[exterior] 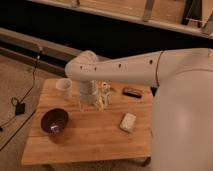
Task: Place the eraser on the white sponge
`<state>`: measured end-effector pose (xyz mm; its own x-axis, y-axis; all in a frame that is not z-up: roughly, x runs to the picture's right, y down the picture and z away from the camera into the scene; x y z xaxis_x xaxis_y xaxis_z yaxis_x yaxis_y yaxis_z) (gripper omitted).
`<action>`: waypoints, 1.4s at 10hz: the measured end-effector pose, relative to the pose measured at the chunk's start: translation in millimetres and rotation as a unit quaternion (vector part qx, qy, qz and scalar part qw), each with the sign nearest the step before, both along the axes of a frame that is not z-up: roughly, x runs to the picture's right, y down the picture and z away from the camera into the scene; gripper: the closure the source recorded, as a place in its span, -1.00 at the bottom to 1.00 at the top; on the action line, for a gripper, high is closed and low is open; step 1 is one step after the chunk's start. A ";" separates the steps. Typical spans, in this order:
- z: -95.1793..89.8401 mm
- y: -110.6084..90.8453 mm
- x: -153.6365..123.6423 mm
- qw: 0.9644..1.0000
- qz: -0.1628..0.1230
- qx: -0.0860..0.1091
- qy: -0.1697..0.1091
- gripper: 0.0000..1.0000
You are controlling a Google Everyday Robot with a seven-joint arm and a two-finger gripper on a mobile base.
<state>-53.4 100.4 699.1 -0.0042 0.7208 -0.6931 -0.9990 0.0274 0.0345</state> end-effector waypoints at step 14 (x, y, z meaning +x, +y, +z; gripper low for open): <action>55.8 -32.3 174.4 0.996 0.010 0.003 0.094 -0.30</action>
<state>120.9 68.1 755.0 -0.1471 0.7240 -0.6739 -0.9753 0.0075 0.2209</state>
